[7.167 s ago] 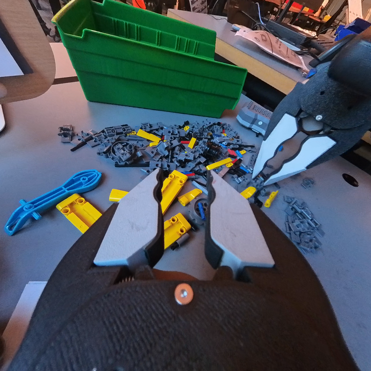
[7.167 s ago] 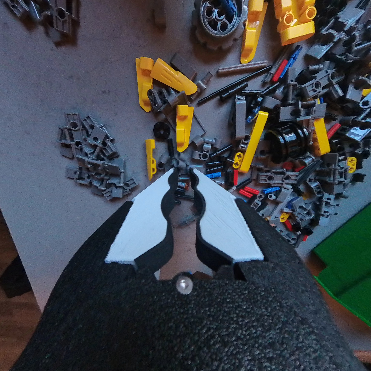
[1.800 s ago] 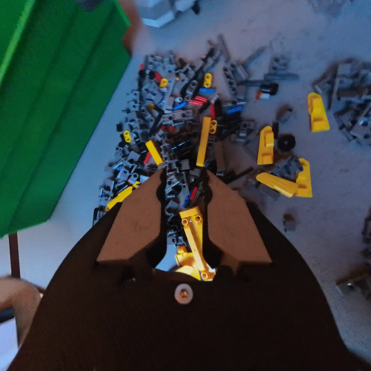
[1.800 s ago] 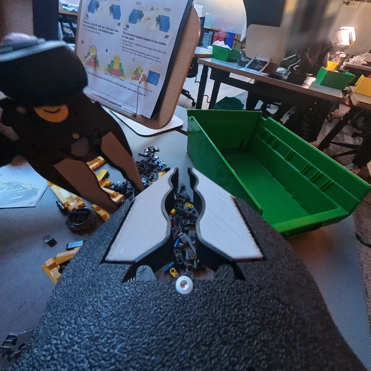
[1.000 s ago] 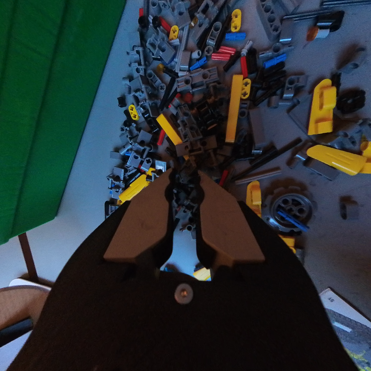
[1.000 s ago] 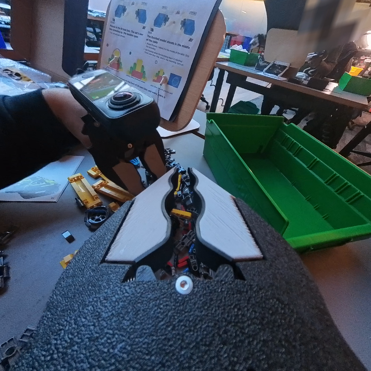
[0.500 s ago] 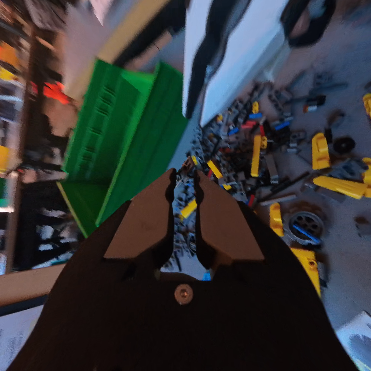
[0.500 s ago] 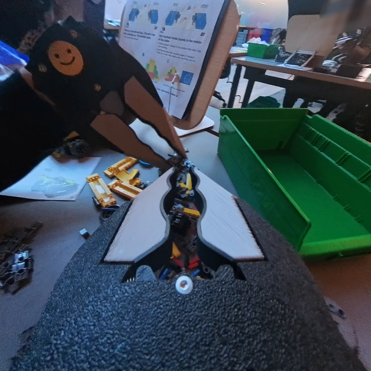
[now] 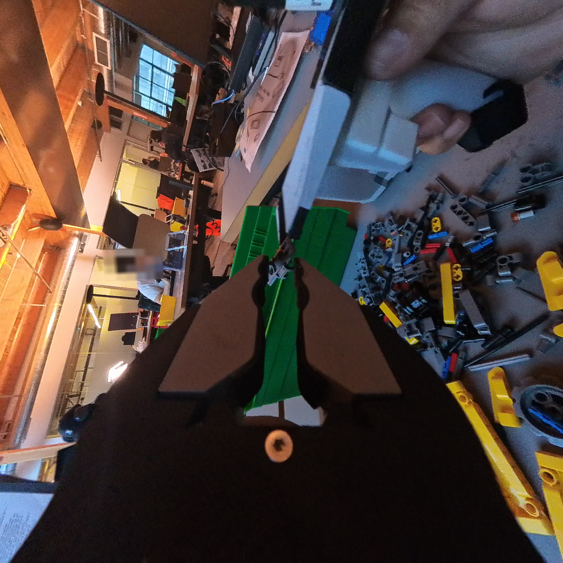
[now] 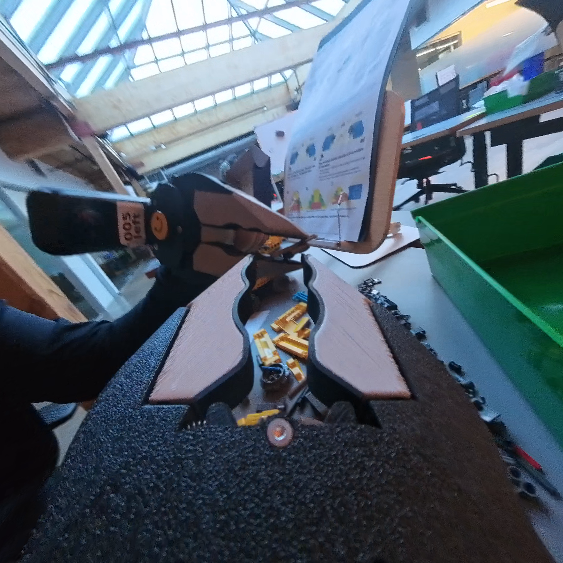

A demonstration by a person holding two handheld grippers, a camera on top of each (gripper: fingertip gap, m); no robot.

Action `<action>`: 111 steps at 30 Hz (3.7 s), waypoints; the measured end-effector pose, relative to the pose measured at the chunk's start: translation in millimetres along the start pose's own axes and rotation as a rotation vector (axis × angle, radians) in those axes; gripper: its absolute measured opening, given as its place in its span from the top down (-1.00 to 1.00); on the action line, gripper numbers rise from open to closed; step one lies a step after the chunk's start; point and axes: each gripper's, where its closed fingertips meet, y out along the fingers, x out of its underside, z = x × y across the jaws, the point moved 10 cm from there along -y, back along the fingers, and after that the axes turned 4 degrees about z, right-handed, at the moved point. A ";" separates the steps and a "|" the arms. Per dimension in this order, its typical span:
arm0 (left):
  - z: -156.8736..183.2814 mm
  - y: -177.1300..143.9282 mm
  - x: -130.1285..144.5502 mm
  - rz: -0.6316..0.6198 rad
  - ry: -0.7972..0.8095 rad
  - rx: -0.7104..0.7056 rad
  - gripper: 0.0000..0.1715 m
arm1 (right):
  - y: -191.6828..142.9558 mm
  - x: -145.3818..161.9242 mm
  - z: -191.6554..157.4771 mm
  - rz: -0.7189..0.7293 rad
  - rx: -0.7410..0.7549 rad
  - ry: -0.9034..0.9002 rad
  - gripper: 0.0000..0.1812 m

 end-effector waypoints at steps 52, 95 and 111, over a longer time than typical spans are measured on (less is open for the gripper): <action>-10.1 -16.1 -17.8 0.111 -0.107 -0.073 0.78 | -13.3 2.6 5.3 -0.123 0.150 -0.125 0.83; -16.4 -46.6 1.4 0.006 -0.183 -0.053 0.80 | -166.9 65.8 -56.6 -0.826 0.513 -0.219 0.76; -9.4 -28.8 39.5 -0.239 -0.438 0.075 0.74 | -187.4 33.2 -62.0 -0.612 0.733 -0.263 0.78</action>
